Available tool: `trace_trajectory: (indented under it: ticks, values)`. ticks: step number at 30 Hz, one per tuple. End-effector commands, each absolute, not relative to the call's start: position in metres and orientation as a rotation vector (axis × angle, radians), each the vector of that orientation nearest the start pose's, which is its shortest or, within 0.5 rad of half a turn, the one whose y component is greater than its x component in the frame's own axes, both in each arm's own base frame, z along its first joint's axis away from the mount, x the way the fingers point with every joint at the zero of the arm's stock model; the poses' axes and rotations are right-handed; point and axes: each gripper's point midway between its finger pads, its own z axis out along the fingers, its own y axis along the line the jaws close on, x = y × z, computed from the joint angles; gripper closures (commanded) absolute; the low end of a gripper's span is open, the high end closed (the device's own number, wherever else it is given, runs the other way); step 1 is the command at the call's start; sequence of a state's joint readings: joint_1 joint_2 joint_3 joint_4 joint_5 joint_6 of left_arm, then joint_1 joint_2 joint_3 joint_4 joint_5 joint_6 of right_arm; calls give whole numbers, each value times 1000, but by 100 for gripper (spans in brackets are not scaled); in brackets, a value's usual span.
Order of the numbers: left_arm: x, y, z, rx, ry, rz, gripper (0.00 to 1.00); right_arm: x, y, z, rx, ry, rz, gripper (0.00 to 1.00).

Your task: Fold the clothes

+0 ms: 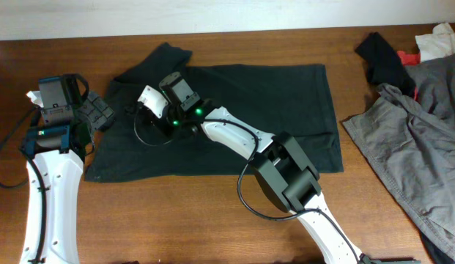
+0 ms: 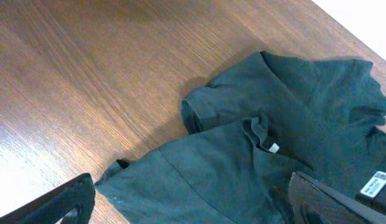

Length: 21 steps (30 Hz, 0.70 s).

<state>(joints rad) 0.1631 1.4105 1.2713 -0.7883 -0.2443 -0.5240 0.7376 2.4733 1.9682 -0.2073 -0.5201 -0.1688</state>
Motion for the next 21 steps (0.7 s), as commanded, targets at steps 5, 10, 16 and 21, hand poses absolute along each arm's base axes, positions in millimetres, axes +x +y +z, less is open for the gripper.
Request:
trace_trajectory:
  ticks: [5, 10, 16, 21]
  values:
    - [362, 105, 214, -928, 2265, 164, 1, 393, 518, 62, -1298, 1922, 974, 96]
    - [362, 105, 214, -928, 2266, 164, 0, 387, 527, 53, -1313, 1903, 982, 96]
    - [361, 105, 213, -929, 2269, 165, 1, 391, 533, 47, -1302, 1862, 977, 96]
    - [361, 105, 213, -929, 2269, 165, 1, 411, 530, 37, -1208, 1902, 882, 96]
